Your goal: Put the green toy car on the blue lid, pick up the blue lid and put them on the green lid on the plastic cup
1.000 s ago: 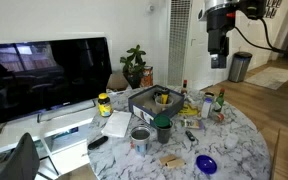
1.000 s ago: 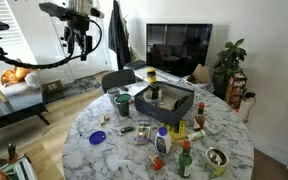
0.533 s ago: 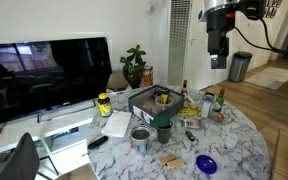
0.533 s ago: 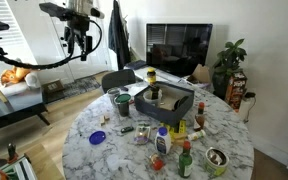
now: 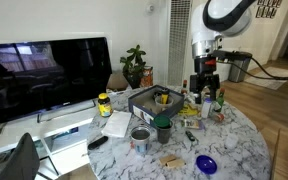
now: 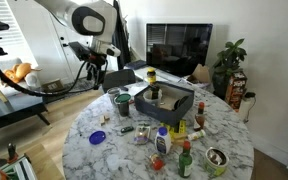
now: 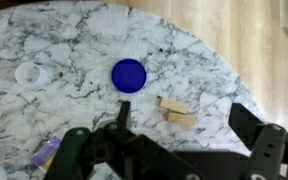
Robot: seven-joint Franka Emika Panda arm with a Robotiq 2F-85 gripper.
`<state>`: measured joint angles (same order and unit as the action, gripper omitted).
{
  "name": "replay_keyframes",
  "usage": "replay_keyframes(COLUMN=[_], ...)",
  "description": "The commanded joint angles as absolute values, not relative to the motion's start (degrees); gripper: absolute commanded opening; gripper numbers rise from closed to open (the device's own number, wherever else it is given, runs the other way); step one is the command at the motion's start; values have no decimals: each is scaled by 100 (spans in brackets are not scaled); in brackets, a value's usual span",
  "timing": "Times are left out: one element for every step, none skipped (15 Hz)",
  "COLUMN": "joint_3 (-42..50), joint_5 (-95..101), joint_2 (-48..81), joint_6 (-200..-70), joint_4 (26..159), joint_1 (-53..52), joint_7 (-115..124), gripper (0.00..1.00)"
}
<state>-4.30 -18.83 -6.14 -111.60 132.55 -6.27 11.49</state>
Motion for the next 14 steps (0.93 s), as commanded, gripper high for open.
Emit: replay_keyframes(joint_3=[-542,-552,-547,-544,-541,-530,-514,-507,-491,-520,-518,-518,-518,-519], joint_5=[-1859,-1850,-1813,-1801,-1821,-1768,-1740,-1783,-1792,-1840,-1840,-1840,-1840,-1840], joint_2=[-15,193,394,584,773,931,1064,1182,1308,1091,1171,1186,1175,1157], joint_6=[-12785,-13301,-13665,-13939,-14108,-14272,-14346,-14361,-14391,-14248,-14257,-14257,-14257,-14257], joint_4=[13657,13744,13789,13821,13784,13834,13815,13769,13771,13791,13781,13771,13758,13750], joint_1=[-599,-623,-633,-644,-653,-663,-669,-657,-643,-618,-617,-617,-617,-617], joint_7=[1521,1558,1627,1682,1696,1766,1838,1817,1829,1685,1689,1688,1688,1688], gripper=[100,100,100,100,100,100,100,100,100,100,100,100,100,100])
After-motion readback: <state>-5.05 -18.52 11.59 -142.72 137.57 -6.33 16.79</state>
